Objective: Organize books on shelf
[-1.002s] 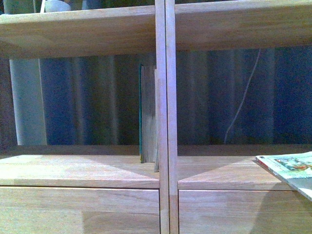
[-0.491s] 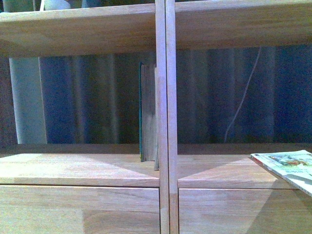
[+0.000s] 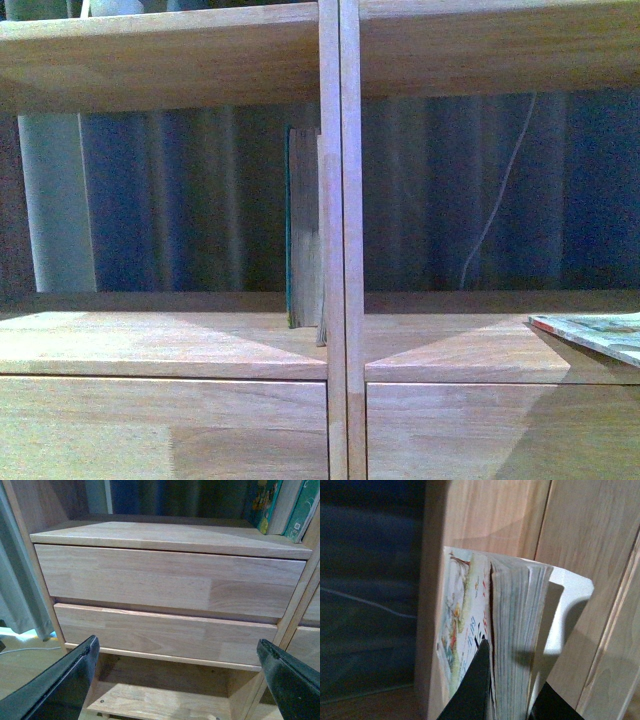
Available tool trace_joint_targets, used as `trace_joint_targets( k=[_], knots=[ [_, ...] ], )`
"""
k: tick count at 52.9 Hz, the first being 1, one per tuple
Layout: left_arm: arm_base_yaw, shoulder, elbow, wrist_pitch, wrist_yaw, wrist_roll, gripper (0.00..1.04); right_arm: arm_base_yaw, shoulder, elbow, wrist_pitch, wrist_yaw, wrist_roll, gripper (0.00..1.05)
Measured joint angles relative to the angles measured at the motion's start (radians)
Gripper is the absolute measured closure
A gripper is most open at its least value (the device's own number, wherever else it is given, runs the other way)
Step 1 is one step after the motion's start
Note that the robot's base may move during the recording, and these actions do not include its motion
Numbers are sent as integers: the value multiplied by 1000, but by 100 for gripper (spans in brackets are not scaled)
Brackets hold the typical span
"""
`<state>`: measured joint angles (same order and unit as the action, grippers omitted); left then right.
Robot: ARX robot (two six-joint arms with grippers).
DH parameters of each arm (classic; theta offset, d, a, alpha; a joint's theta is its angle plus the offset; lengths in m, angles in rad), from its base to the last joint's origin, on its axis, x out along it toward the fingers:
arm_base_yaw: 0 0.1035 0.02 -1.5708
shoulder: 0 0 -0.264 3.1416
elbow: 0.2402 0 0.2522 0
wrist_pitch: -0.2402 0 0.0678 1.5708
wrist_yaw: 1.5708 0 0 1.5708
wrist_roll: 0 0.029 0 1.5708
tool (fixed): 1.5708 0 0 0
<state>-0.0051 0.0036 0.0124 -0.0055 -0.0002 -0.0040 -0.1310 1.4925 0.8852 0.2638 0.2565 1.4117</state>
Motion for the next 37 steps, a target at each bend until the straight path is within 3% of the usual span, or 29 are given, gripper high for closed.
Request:
trace_joint_targets(
  k=[21, 37],
  knots=[
    [0, 0, 0, 0, 0, 0, 7, -119, -308, -126, 100, -80, -148, 97],
    [0, 0, 0, 0, 0, 0, 7, -135, -581, -139, 26, -148, -249, 97]
  ],
)
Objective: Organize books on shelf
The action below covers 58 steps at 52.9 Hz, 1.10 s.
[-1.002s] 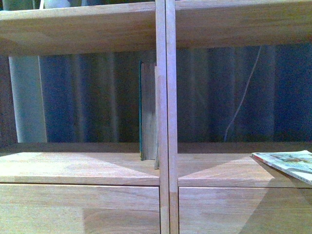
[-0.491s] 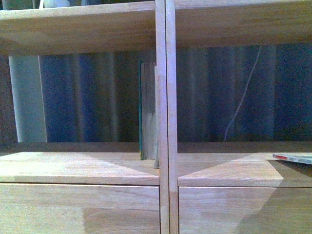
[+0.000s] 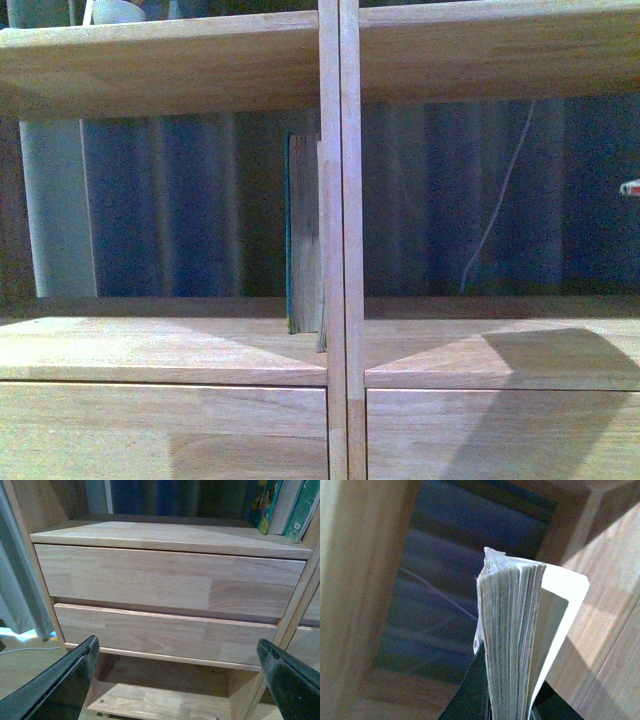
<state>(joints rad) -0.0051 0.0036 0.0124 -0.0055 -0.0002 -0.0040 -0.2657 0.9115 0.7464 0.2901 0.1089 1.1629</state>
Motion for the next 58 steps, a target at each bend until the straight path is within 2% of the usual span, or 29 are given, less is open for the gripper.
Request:
trace_joint_targets(
  k=[10, 17, 25, 32, 39, 46, 56, 57, 58],
  knots=[
    [0, 0, 0, 0, 0, 0, 7, 40, -178, -23, -43, -3, -80, 97],
    [0, 0, 0, 0, 0, 0, 7, 103, -234, -23, 10, 9, -144, 97],
    [0, 0, 0, 0, 0, 0, 7, 233, -221, -12, 124, 50, -229, 97],
    [0, 0, 0, 0, 0, 0, 7, 388, -148, 25, 226, 106, -320, 97],
    [0, 0, 0, 0, 0, 0, 7, 526, -51, 49, 297, 115, -396, 97],
    [0, 0, 0, 0, 0, 0, 7, 600, 27, 58, 324, 120, -434, 97],
    [0, 0, 0, 0, 0, 0, 7, 653, 51, 63, 340, 143, -480, 97],
    [6, 5, 1, -3, 24, -6, 7, 654, 51, 64, 341, 142, -480, 97],
    [29, 24, 11, -27, 111, -18, 7, 655, 51, 66, 343, 142, -481, 97]
  ],
)
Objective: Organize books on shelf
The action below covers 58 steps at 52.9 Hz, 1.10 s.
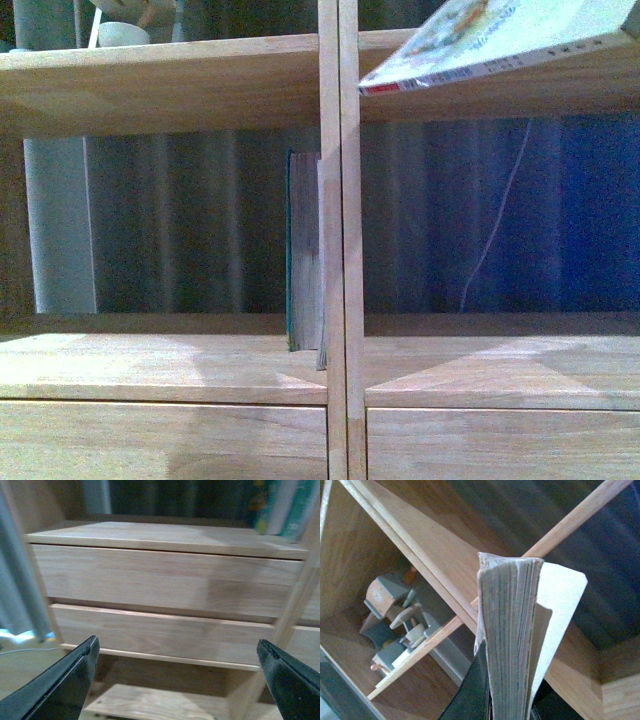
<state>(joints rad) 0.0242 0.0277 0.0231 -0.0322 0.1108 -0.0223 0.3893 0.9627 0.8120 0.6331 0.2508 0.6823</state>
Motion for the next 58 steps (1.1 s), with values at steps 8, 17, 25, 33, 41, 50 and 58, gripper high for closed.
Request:
trace_joint_targets(
  k=[8, 17, 25, 33, 41, 50, 58],
  knots=[
    [161, 254, 94, -34, 602, -119, 7, 3, -3, 4, 3, -9, -6, 97],
    [150, 405, 201, 114, 830, -240, 7, -2, -8, 4, 3, 1, -13, 97],
    [148, 531, 293, 261, 874, -360, 7, 0, -8, 4, 12, -8, -19, 97],
    [153, 669, 387, 446, 910, -511, 7, 2, -8, 4, 20, -10, -22, 97],
    [130, 811, 481, 609, 915, -669, 7, 14, 0, 4, 35, -8, -26, 97],
    [78, 972, 568, 910, 901, -964, 7, 48, 24, 11, 53, -22, -32, 97],
    [-59, 1104, 642, 1127, 788, -1301, 7, 76, 48, 37, 69, -27, -29, 97]
  ],
)
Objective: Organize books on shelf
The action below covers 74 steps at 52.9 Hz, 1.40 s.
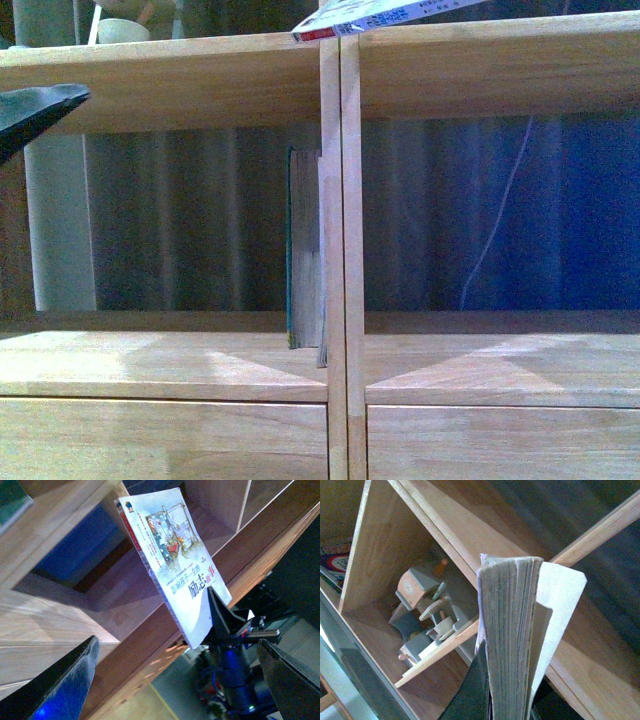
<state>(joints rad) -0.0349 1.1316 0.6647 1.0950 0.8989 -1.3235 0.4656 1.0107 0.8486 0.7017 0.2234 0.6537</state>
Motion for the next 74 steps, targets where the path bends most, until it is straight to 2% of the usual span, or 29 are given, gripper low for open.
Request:
trace_joint_targets(
  k=[11, 20, 35, 49, 59, 74],
  knots=[
    [-130, 67, 30, 115, -96, -111, 7, 4, 11, 27, 0, -17, 29, 97],
    [-178, 124, 75, 174, -145, -148, 7, 25, 18, 46, -3, -19, 49, 97],
    [-192, 185, 183, 200, -191, -172, 7, 83, 23, 48, -22, -27, 92, 97],
    [-220, 196, 223, 149, -210, -150, 7, 137, 18, 48, -23, -17, 107, 97],
    [-231, 198, 223, 137, -248, -115, 7, 214, 8, 48, -21, 20, 105, 97],
    [-233, 198, 221, 135, -256, -92, 7, 305, 8, 48, 5, 48, 97, 97]
  ],
)
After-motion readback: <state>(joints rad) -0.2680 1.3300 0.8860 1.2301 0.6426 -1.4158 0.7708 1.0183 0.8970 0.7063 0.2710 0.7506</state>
